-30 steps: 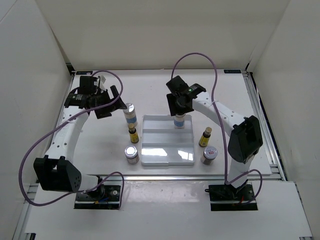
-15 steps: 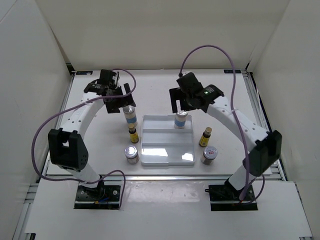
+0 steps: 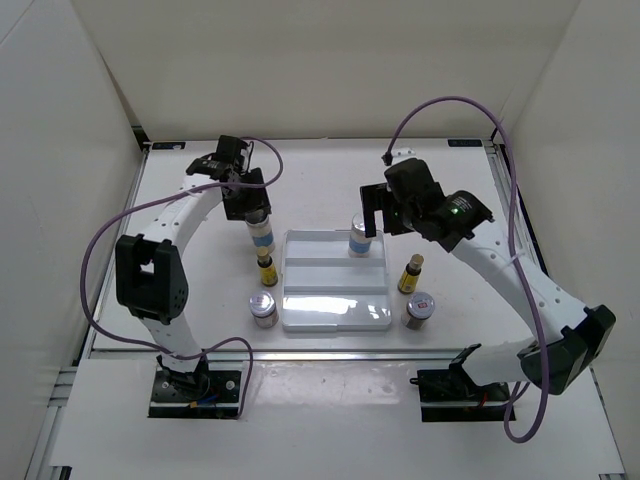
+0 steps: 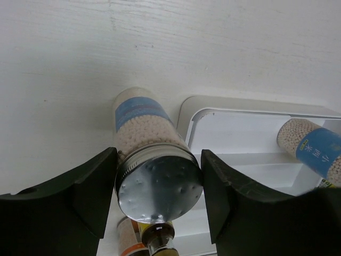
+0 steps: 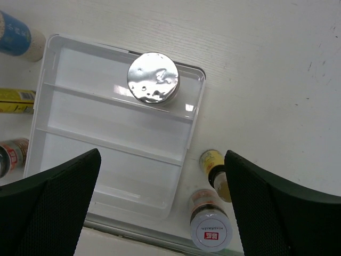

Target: Organize the condiment bottles

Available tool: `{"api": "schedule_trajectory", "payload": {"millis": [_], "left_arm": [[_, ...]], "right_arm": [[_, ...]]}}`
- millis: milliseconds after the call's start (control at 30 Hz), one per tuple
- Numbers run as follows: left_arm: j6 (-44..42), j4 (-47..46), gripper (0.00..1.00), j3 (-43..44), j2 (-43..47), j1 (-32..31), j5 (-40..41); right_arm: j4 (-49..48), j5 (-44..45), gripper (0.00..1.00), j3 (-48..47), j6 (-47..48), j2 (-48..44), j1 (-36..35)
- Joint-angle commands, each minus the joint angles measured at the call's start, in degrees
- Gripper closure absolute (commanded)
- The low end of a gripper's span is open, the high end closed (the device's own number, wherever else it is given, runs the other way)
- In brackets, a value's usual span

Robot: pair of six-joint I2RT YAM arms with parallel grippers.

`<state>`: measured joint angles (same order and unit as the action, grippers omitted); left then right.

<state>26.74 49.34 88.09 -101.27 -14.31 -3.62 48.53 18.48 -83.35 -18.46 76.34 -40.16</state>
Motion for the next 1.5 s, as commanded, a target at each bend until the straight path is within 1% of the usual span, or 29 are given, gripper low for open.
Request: {"api": "schedule_trajectory", "payload": {"millis": [0,33,233,400,433,500,633,667,833,1000,1267,1333,1400,1467], "left_arm": [[-0.46,-0.39,0.39,2.78,1.77,-0.64,2.21],[-0.46,-0.39,0.45,2.78,2.65,-0.64,2.21],[-1.52,2.33,0.59,10.42,5.91,-1.16,2.83],[-2.04,5.14,0.68,16.22,7.23,-2.92,2.04],[-2.04,5.15,0.68,17.45,7.23,-2.92,2.04],[-1.52,5.15,0.71,18.16,7.23,-4.76,0.46],[-0.99,5.15,0.72,19.4,5.65,-9.24,-0.07],[-0.99,5.15,0.72,19.92,5.04,-11.16,-0.07],[0.24,5.15,0.76,19.92,1.25,-15.57,-0.07],[0.77,5.15,0.77,19.4,-1.29,-19.09,1.94],[0.77,5.15,0.77,18.26,-3.57,-19.62,4.58],[0.77,5.15,0.77,17.56,-3.58,-19.62,5.19],[0.77,5.15,0.77,17.03,-4.19,-19.62,5.72],[0.77,5.15,0.71,16.5,-4.8,-19.62,5.73]], "right_arm": [[0.94,1.11,0.0,1.61,0.79,-1.89,-0.27],[0.95,1.12,0.0,2.14,0.79,-2.59,-0.27],[2.79,3.57,0.0,3.81,0.79,-5.05,-0.27],[3.85,5.68,0.0,5.48,-0.43,-8.12,-0.27],[3.85,5.69,0.0,6.09,-0.44,-8.65,-0.27],[4.38,7.62,0.0,6.7,-0.97,-10.06,-0.27],[4.38,10.08,0.0,7.76,-1.49,-10.68,0.26],[4.99,10.08,0.0,7.77,-1.49,-10.68,0.26],[5.52,10.61,0.0,7.77,-2.9,-9.54,1.48],[6.75,11.14,0.0,7.77,-3.51,-9.01,3.42],[6.75,10.44,0.0,8.82,-3.51,-8.48,3.95],[6.23,9.82,0.0,9.52,-4.22,-7.96,5.26],[5.7,7.28,0.0,10.31,-4.74,-7.43,6.41],[5.17,5.09,0.0,12.06,-4.74,-6.82,8.95]]}}
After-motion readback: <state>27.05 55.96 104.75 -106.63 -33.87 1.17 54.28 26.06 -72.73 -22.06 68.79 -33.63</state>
